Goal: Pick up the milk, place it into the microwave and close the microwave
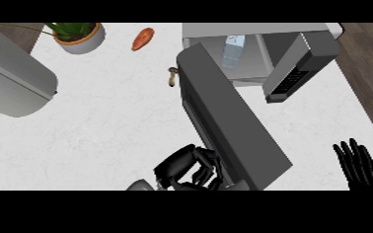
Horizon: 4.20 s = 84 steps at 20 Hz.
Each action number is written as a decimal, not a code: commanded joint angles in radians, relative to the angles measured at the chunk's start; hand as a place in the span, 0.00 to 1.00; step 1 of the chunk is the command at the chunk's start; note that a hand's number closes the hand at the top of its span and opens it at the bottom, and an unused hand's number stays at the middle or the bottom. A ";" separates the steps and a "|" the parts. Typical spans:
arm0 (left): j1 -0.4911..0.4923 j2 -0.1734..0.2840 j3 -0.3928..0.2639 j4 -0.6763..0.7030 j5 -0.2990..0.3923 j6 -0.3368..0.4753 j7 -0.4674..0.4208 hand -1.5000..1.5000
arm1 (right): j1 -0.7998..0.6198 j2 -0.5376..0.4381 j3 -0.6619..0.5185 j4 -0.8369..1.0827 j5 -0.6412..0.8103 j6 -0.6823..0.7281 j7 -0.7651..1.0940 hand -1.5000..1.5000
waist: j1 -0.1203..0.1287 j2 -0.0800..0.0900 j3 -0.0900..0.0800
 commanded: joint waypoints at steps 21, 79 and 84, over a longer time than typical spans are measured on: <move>-0.424 -0.004 -0.296 0.125 0.439 0.664 0.074 1.00 | 0.088 -0.088 0.143 -0.548 -0.274 0.112 0.313 0.00 | -0.123 0.030 -0.004; -0.777 -0.005 -0.120 0.508 1.022 0.778 -0.246 1.00 | 0.025 -0.249 0.117 -0.761 -0.578 0.112 0.547 0.00 | -0.226 0.095 0.003; -0.784 -0.005 -0.129 0.518 1.035 0.782 -0.266 1.00 | 0.025 -0.262 0.114 -0.779 -0.588 0.110 0.559 0.00 | -0.234 0.097 0.003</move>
